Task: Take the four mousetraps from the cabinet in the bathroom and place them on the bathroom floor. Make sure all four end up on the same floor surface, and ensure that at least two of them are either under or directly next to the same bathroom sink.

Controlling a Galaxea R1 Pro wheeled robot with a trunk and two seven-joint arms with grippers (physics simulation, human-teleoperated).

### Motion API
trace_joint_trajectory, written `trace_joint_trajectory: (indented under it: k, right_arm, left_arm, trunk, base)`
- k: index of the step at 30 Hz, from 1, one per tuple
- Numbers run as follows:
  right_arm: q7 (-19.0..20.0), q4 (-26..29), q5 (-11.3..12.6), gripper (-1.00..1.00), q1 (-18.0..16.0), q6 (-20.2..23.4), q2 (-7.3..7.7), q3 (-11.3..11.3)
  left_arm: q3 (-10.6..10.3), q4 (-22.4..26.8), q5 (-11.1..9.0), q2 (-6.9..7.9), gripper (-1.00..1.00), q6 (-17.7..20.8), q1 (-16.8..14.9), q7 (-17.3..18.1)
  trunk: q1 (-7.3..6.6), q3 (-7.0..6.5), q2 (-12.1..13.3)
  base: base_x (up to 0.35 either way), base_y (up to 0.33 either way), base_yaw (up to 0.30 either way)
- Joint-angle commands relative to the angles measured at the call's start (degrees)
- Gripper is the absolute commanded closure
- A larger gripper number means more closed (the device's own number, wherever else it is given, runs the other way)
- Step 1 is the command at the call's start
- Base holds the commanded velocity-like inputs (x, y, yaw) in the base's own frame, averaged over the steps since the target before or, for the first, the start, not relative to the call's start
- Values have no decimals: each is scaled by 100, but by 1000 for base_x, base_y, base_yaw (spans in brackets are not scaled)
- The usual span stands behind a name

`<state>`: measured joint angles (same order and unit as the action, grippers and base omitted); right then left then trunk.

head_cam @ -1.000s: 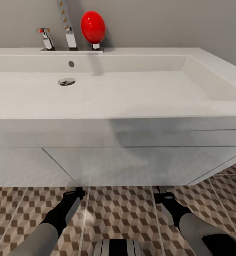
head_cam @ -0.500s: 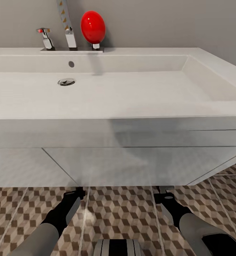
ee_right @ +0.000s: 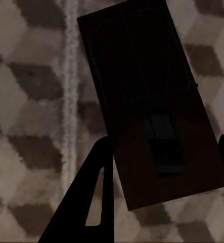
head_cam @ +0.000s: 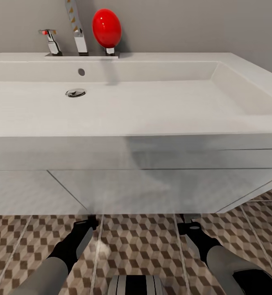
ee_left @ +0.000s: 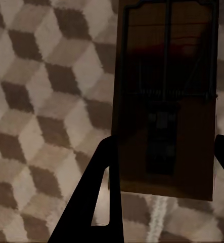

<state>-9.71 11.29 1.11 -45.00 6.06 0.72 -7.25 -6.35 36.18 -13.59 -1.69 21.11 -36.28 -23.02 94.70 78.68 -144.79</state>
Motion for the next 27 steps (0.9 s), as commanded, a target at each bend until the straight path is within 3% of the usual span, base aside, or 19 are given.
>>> trace_joint_trajectory:
  k: [1, 17, 27]
  right_arm:
    - [-26, 14, 12, 100, 0, 48, 5, -47]
    - [9, 14, 18, 100, 0, 36, 20, -47]
    - [22, 14, 37, 100, 0, -25, 83, -41]
  left_arm:
    - [-29, 10, -61, 7, 100, 38, -2, -53]
    - [-40, 12, -33, 11, 100, 208, -2, -53]
    - [-46, 46, -21, 11, 100, 148, -2, -53]
  trunk:
    - [1, 27, -3]
    - [42, 381, -25]
    - [42, 381, -25]
  base:
    - [0, 0, 0]
    - [0, 0, 0]
    - [0, 0, 0]
